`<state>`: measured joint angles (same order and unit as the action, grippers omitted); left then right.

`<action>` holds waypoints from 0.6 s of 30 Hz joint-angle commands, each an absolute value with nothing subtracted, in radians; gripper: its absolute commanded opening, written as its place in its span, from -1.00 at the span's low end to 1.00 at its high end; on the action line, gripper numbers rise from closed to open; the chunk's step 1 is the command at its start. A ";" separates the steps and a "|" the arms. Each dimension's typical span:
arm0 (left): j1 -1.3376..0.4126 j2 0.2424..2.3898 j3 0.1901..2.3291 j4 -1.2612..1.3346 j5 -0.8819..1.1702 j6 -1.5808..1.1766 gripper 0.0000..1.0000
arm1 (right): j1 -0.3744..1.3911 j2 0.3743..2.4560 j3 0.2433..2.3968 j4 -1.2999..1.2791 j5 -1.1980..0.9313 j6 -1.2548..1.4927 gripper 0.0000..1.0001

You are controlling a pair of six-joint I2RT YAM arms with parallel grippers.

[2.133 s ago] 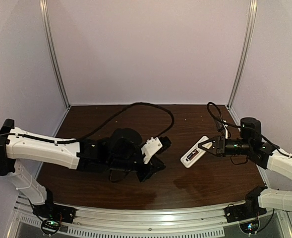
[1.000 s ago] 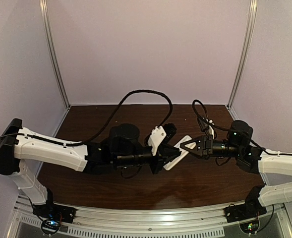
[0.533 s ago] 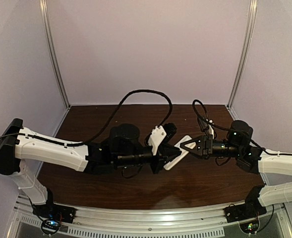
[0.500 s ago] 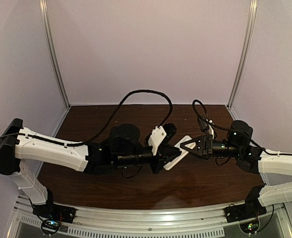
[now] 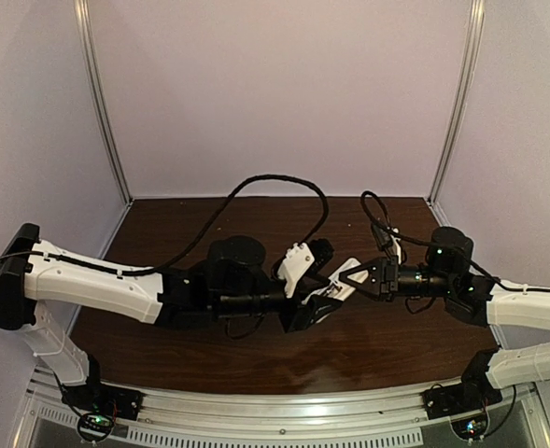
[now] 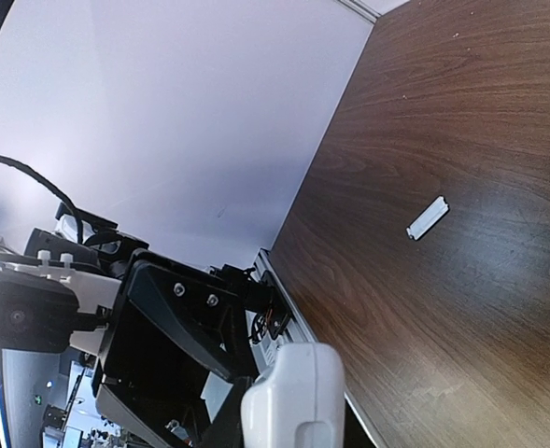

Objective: Load the batteries into the remote control
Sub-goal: Place the battery in the battery compartment.

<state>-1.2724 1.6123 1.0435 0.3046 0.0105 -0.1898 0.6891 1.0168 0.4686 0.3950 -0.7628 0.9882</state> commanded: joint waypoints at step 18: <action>-1.124 1.502 1.003 0.140 0.188 -0.680 0.95 | 0.696 1.031 0.553 0.305 -0.762 0.874 -1.00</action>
<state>-1.1542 1.4796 1.0321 0.1547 0.0193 -0.5392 0.6899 1.0229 0.5064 0.3141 -0.7620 0.9108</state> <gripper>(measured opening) 0.974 0.206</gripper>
